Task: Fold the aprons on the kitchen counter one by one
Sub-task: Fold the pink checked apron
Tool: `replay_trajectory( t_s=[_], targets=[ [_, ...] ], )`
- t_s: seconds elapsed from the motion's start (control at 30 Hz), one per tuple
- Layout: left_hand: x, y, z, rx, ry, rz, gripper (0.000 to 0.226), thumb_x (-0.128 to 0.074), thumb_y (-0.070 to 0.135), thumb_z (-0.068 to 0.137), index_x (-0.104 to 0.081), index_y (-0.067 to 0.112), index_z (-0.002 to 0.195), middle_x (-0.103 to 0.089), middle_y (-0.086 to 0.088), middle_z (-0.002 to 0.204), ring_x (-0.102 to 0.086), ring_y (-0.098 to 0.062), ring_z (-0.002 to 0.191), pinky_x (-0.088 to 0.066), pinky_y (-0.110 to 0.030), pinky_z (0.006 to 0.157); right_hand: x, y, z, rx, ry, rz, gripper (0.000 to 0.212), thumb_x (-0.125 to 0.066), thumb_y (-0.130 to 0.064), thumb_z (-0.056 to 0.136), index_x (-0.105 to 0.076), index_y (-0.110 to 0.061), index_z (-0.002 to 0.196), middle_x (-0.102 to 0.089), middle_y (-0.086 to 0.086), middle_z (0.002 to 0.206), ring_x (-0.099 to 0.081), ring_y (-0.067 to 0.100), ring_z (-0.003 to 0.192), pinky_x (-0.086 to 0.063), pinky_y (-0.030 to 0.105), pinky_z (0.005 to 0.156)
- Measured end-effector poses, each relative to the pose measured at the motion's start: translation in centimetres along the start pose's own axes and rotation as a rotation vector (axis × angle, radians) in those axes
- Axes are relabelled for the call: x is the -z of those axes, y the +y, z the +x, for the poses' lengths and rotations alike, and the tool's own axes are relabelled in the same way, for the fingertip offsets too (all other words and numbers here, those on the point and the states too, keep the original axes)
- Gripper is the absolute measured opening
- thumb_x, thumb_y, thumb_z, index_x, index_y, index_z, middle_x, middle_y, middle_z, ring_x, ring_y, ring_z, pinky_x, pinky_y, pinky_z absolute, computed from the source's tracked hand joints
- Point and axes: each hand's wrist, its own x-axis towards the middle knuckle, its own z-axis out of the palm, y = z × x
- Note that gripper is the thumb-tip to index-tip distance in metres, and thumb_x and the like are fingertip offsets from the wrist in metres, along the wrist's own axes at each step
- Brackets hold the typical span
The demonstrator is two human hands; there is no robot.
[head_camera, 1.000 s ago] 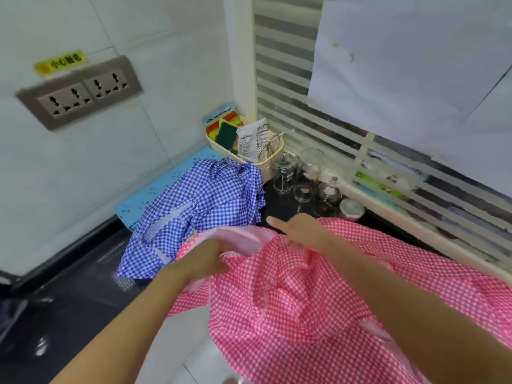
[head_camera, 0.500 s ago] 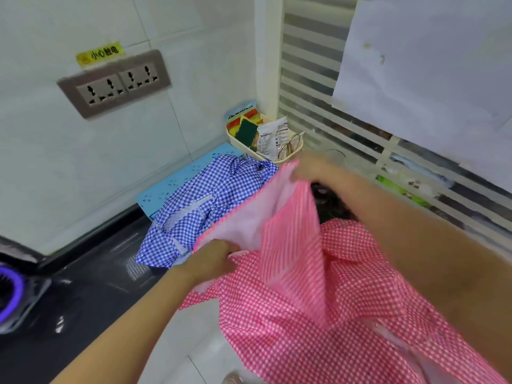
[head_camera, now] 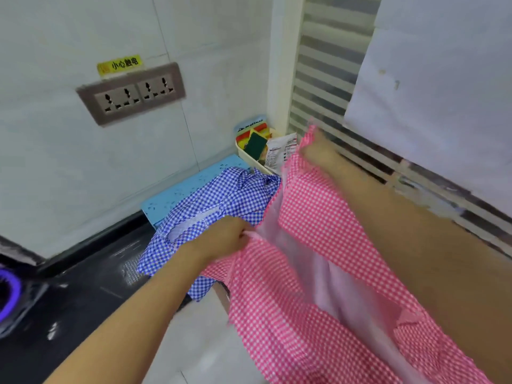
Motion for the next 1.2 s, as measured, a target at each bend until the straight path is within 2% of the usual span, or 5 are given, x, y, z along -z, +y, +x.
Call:
replay_trajectory(
  t_s=[0.23,0.67,0.8,0.97,1.2],
  targets=[
    [-1.8,-0.3,1.7,-0.036,0.18,-0.126,0.029,-0.057,0.045,0.084,-0.073,0.023,0.094,-0.074,0.001,0.091,-0.067,-0.013,0.08,-0.052,-0.033,0.074,-7.1,5.4,-10.1,0.264,-0.721,-0.158,0.037,-0.067,-0.039,0.086,-0.066,-0.014,0.112,-0.068,0.003,0.106,-0.063,0.011,0.095,-0.048,0.031,0.087],
    [-4.2,-1.8,1.4,0.182,-0.303,0.22,0.045,-0.069,0.045,0.083,-0.059,0.01,0.111,-0.064,-0.01,0.105,-0.06,-0.027,0.097,-0.043,-0.032,0.08,-7.1,16.8,-17.4,0.043,-0.537,-0.31,0.018,-0.067,-0.022,0.081,-0.068,-0.004,0.082,-0.055,-0.006,0.066,-0.053,0.002,0.062,-0.031,0.013,0.053],
    [-6.3,-2.1,1.5,0.235,-0.115,0.099,0.038,-0.057,0.048,0.091,-0.063,0.01,0.089,-0.063,-0.007,0.089,-0.059,-0.024,0.087,-0.038,-0.033,0.07,-7.4,19.0,-18.4,-0.096,-0.497,-0.338,0.02,-0.061,-0.022,0.085,-0.053,-0.017,0.067,-0.058,0.001,0.079,-0.057,0.018,0.078,-0.037,0.019,0.058],
    [-3.2,-0.5,0.9,0.165,0.171,-0.1,0.035,-0.049,0.029,0.098,-0.051,0.017,0.066,-0.051,0.002,0.062,-0.048,-0.015,0.058,-0.027,-0.028,0.051,-8.9,17.7,-17.4,0.005,-0.279,-0.317,0.031,-0.053,-0.019,0.093,-0.056,-0.008,0.121,-0.062,0.011,0.122,-0.058,0.026,0.111,-0.041,0.027,0.092],
    [3.7,-4.4,-1.4,0.28,0.367,-0.115,0.037,-0.063,0.041,0.088,-0.047,0.024,0.059,-0.048,0.006,0.059,-0.044,-0.01,0.056,-0.029,-0.025,0.052,-11.5,12.5,-14.4,0.13,-0.155,-0.227,0.044,-0.061,-0.025,0.089,-0.048,-0.007,0.127,-0.063,0.013,0.117,-0.06,0.031,0.105,-0.043,0.033,0.084]
  ],
)
